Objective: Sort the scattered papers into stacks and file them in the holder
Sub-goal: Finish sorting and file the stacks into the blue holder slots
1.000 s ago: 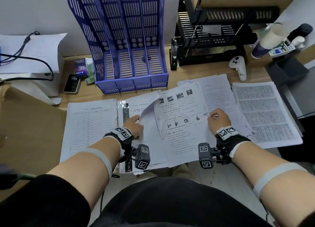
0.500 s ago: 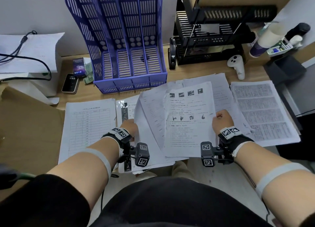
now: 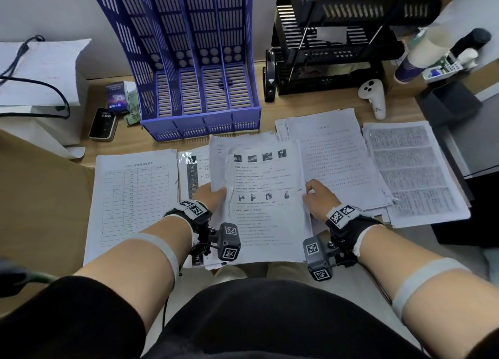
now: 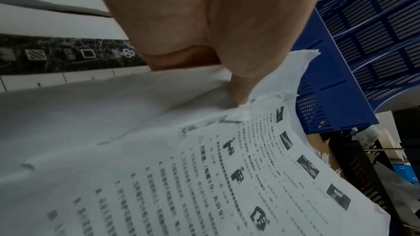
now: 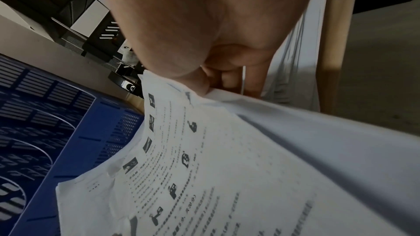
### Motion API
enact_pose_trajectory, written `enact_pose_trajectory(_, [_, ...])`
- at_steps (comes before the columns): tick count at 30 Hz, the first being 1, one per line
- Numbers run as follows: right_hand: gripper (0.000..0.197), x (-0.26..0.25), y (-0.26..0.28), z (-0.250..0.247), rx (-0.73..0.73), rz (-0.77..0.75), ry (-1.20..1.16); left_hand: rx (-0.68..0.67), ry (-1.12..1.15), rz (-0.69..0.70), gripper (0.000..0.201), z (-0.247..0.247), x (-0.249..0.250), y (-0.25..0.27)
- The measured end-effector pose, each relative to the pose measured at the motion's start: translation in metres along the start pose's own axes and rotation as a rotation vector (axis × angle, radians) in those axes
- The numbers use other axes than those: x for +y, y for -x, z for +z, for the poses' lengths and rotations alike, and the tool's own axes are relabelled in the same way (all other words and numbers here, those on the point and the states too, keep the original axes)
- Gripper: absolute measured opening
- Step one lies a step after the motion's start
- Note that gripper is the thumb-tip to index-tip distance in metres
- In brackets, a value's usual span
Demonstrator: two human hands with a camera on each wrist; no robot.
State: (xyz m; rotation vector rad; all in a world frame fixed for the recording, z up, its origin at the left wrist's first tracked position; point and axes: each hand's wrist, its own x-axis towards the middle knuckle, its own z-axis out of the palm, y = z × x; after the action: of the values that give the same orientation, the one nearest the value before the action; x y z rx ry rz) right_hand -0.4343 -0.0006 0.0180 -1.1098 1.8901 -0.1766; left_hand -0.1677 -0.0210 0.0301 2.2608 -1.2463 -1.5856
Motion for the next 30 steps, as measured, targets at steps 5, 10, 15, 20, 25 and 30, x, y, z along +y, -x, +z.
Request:
enact_pose_trajectory(5, [0.013, 0.006, -0.007, -0.011, 0.190, 0.014, -0.024, 0.064, 0.039, 0.001, 0.039, -0.006, -0.002, 0.000])
enact_pose_trajectory(10, [0.014, -0.007, -0.012, -0.005, 0.187, -0.016, -0.030, 0.164, 0.042, -0.020, 0.037, -0.033, -0.020, 0.003])
enact_pose_trajectory(15, [0.007, -0.045, -0.009, 0.041, 0.052, -0.099, -0.042, 0.264, 0.011, -0.056, 0.032, -0.076, -0.057, 0.014])
enact_pose_trajectory(20, [0.020, -0.088, 0.001, 0.087, -0.051, -0.179, 0.001, 0.401, 0.068, -0.132, 0.012, -0.131, -0.105, 0.029])
enact_pose_trajectory(25, [0.012, -0.112, 0.012, 0.124, -0.109, -0.203, -0.017, 0.607, 0.132, -0.130, 0.011, -0.176, -0.134, 0.044])
enact_pose_trajectory(30, [0.011, -0.124, 0.021, 0.141, -0.108, -0.191, 0.015, 0.726, 0.081, 0.051, 0.052, -0.163, -0.138, 0.042])
